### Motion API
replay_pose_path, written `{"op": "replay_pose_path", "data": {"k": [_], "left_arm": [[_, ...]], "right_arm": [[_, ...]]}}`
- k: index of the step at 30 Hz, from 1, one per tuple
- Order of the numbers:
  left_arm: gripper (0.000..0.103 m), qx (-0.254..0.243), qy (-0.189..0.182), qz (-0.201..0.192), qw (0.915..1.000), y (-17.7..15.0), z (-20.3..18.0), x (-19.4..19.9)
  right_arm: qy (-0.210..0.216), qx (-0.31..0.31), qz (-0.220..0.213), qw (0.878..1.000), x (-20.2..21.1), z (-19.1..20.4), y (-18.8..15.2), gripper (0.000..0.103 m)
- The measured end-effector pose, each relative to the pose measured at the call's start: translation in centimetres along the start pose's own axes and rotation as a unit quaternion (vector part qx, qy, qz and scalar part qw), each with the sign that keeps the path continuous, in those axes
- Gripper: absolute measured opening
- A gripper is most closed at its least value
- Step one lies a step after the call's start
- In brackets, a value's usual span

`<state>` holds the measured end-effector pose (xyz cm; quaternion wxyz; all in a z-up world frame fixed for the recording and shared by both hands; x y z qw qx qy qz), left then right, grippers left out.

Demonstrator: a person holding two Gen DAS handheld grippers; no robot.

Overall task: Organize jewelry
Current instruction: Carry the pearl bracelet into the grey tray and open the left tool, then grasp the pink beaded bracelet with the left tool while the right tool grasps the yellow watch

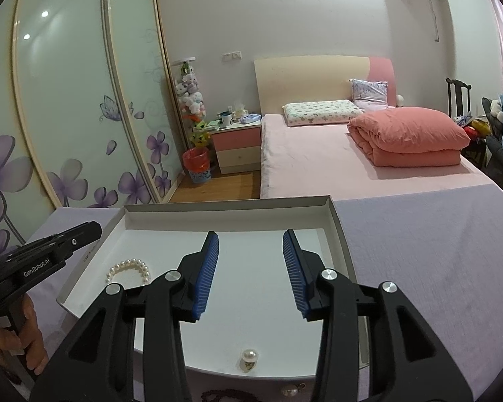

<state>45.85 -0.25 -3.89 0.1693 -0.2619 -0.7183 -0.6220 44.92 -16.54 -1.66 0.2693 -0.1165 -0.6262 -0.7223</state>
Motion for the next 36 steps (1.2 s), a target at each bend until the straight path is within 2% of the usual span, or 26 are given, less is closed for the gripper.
{"op": "replay_pose_path", "data": {"k": [5, 10, 12, 16, 29, 34, 36], "left_arm": [[0.019, -0.001, 0.003, -0.001, 1.0000, -0.2, 0.2, 1.3], [0.031, -0.005, 0.003, -0.011, 0.9999, -0.8, 0.8, 4.3], [0.040, -0.006, 0.001, -0.014, 0.9999, -1.5, 1.0, 5.9], [0.048, -0.007, -0.002, -0.015, 0.9999, -3.8, 1.6, 9.1], [0.060, 0.015, 0.016, -0.017, 0.9996, -12.2, 4.1, 18.1], [0.062, 0.009, 0.023, -0.018, 0.9995, -13.9, 4.1, 19.7], [0.063, 0.003, 0.025, -0.020, 0.9995, -14.2, 4.2, 20.1]], "right_arm": [[-0.005, 0.001, -0.005, 1.000, 0.5, 0.1, 0.0, 0.042], [-0.009, 0.004, -0.009, 1.000, 2.1, 0.4, 0.0, 0.042], [-0.010, 0.008, -0.007, 1.000, 3.2, 0.5, -0.5, 0.042], [-0.011, 0.017, 0.000, 1.000, 5.4, 0.8, -2.0, 0.041], [0.018, 0.039, 0.074, 0.996, 13.3, 3.4, -12.7, 0.042], [0.037, 0.036, 0.103, 0.993, 15.1, 4.8, -16.8, 0.050], [0.046, 0.031, 0.110, 0.992, 15.4, 5.1, -17.6, 0.061]]}}
Point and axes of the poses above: each gripper's, at about its wrist camera, not at the fingertips, and x roughly against the way its jaws point, z to its left, y to its top, the point moved 8 cm from there along -x, roughly the way its jaws point, and after that the axes turned 2 degrees about -x, right-handed, at the moved point
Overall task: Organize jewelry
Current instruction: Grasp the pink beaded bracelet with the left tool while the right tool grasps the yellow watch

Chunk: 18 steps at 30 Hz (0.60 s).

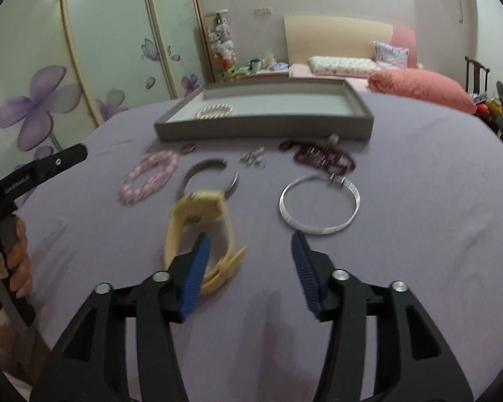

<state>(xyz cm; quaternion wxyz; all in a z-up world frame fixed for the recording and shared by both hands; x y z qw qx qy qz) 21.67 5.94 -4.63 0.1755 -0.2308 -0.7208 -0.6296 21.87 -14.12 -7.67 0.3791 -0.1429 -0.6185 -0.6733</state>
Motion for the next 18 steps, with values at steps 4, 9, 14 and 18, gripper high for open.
{"op": "replay_pose_path", "data": {"k": [4, 9, 14, 18], "left_arm": [[0.063, 0.003, -0.002, -0.002, 1.0000, 0.1, -0.3, 0.0], [0.063, 0.005, -0.003, -0.001, 1.0000, 0.6, -0.3, -0.6], [0.064, 0.001, 0.001, 0.011, 0.9999, 0.8, -0.3, -1.5], [0.064, -0.004, 0.001, 0.029, 0.9996, 0.6, -0.5, -2.6]], "right_arm": [[0.025, 0.003, 0.007, 1.000, -0.2, 1.7, -0.6, 0.075], [0.005, 0.022, 0.021, 1.000, -1.4, 3.0, -0.8, 0.081], [-0.011, 0.022, 0.038, 0.999, -2.7, 3.2, -0.3, 0.081], [-0.015, 0.035, 0.048, 0.998, -3.3, 3.4, -0.3, 0.074]]}}
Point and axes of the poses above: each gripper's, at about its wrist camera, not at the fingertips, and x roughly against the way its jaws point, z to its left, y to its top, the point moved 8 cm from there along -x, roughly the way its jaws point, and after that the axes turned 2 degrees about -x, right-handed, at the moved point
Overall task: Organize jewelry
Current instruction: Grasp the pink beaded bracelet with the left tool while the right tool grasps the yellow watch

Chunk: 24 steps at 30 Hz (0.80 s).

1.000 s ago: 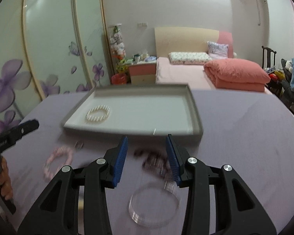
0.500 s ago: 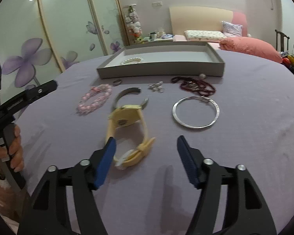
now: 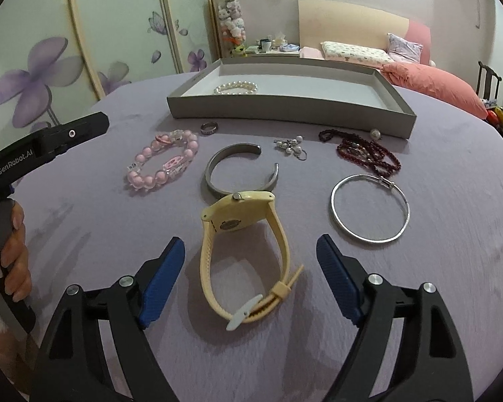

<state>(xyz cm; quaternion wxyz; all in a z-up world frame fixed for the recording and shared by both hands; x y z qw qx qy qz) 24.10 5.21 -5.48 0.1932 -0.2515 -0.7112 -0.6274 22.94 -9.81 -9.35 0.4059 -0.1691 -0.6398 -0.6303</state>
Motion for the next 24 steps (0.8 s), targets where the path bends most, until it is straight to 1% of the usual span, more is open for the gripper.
{"op": "replay_pose_path", "data": {"k": [1, 2, 3, 4, 6, 10, 11, 12, 13, 15, 17, 19, 21, 23, 24], "left_arm": [[0.064, 0.000, 0.000, 0.004, 1.0000, -0.1, 0.0, -0.3], [0.064, 0.000, -0.001, 0.010, 1.0000, -0.2, 0.0, -0.6], [0.064, 0.000, -0.002, 0.016, 0.9999, -0.3, 0.0, -0.9], [0.064, 0.000, -0.002, 0.022, 0.9998, -0.4, 0.0, -1.2], [0.064, -0.001, -0.001, 0.035, 0.9994, -0.7, -0.1, -2.0], [0.063, -0.009, 0.004, 0.067, 0.9977, -1.3, -0.3, -3.8], [0.061, -0.010, 0.007, 0.082, 0.9966, -1.5, -0.2, -4.5], [0.056, -0.009, 0.008, 0.090, 0.9958, -1.6, -0.2, -5.0], [0.053, -0.008, 0.007, 0.098, 0.9951, -1.7, -0.2, -5.4], [0.044, -0.004, 0.007, 0.116, 0.9932, -2.0, -0.1, -6.5], [0.039, -0.004, 0.006, 0.124, 0.9922, -2.1, -0.1, -7.1], [0.037, -0.012, 0.014, 0.123, 0.9923, -2.0, -0.2, -7.4], [0.030, -0.018, 0.017, 0.124, 0.9920, -2.0, -0.4, -7.6], [0.026, -0.026, 0.019, 0.126, 0.9916, -1.9, -0.7, -7.6], [0.025, -0.031, 0.022, 0.126, 0.9912, -2.0, -0.8, -7.6]], "right_arm": [[-0.002, 0.003, 0.003, 1.000, -0.1, 0.0, -0.1, 0.067], [-0.002, 0.003, 0.007, 1.000, -0.3, -0.1, -0.3, 0.052], [0.003, -0.001, 0.009, 1.000, -0.3, -0.2, -0.5, 0.045], [0.004, -0.004, 0.005, 1.000, -0.1, -0.5, -0.5, 0.041], [0.003, -0.012, 0.004, 1.000, 0.3, -1.1, -0.8, 0.036], [-0.001, -0.027, 0.000, 1.000, 1.1, -2.5, -1.2, 0.035], [-0.006, -0.031, 0.000, 1.000, 1.2, -3.0, -1.2, 0.035], [-0.007, -0.035, -0.001, 0.999, 1.3, -3.3, -1.3, 0.035], [-0.006, -0.040, 0.000, 0.999, 1.4, -3.7, -1.3, 0.035], [-0.004, -0.046, -0.001, 0.999, 1.4, -3.9, -1.2, 0.035], [-0.003, -0.046, -0.001, 0.999, 1.4, -3.9, -1.2, 0.035], [-0.002, -0.045, 0.000, 0.999, 1.4, -3.8, -1.2, 0.035], [0.000, -0.045, 0.000, 0.999, 1.3, -3.7, -1.2, 0.035], [0.001, -0.047, 0.000, 0.999, 1.3, -3.7, -1.1, 0.035], [0.002, -0.049, 0.000, 0.999, 1.3, -3.7, -1.2, 0.035]]}}
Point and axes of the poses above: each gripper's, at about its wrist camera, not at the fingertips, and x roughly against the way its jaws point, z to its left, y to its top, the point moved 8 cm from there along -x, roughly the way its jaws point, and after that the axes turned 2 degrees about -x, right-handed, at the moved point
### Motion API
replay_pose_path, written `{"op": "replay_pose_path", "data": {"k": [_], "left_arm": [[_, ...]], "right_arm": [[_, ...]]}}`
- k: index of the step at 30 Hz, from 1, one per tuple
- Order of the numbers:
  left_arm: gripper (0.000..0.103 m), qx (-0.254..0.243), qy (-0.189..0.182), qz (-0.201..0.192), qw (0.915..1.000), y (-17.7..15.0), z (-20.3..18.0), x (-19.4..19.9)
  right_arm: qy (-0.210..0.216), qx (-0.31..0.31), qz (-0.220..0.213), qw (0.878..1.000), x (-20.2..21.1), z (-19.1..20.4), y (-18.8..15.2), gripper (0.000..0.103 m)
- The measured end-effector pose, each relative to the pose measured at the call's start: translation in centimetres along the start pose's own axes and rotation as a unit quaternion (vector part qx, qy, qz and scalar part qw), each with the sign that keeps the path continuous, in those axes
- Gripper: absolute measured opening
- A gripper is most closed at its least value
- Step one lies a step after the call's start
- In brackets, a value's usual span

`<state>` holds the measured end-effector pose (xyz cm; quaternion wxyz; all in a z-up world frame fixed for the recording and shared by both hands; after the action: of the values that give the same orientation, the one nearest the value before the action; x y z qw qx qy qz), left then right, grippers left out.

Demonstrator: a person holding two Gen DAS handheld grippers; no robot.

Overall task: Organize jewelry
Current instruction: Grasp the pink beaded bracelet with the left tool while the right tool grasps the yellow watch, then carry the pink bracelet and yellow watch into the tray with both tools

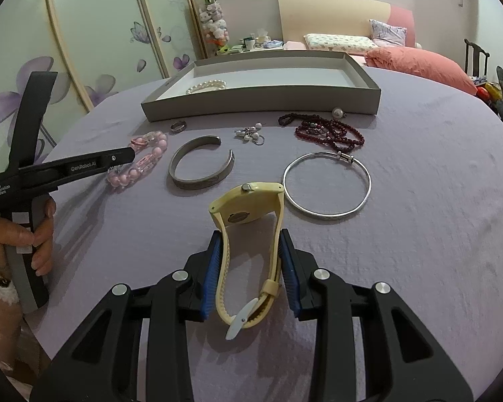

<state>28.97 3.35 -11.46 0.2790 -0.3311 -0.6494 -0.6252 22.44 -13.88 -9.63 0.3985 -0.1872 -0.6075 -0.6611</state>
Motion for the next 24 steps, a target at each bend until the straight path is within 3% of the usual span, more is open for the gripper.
{"op": "replay_pose_path", "data": {"k": [7, 9, 16, 20, 24], "left_arm": [[0.025, -0.019, 0.017, 0.004, 0.9997, -0.1, -0.5, 0.0], [0.019, -0.029, 0.025, 0.005, 0.9992, -0.2, -0.8, 0.0], [0.014, -0.034, 0.026, 0.002, 0.9991, -0.2, -1.0, 0.2], [0.014, -0.017, 0.006, -0.021, 0.9996, 0.0, -0.7, 1.4], [0.014, -0.011, -0.018, -0.070, 0.9974, 0.5, -0.5, 4.6]], "right_arm": [[0.001, -0.002, 0.000, 1.000, 0.0, -0.1, 0.0, 0.035], [0.001, -0.002, 0.000, 1.000, 0.0, -0.1, 0.0, 0.035], [-0.005, 0.000, -0.001, 1.000, 0.0, 0.0, 0.0, 0.036], [-0.007, 0.002, -0.001, 1.000, 0.1, 0.1, -0.1, 0.035], [-0.008, 0.002, -0.004, 1.000, 0.3, -0.1, 0.0, 0.035]]}}
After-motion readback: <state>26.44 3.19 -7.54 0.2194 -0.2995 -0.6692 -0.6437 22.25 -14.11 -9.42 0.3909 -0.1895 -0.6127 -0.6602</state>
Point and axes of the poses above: each gripper's, at about its wrist camera, not at the fingertips, and x roughly against the way its jaws point, z to its left, y to its top, the point moved 8 cm from there along -x, roughly the way its jaws point, and after that the axes turned 2 degrees about -x, right-handed, at the moved point
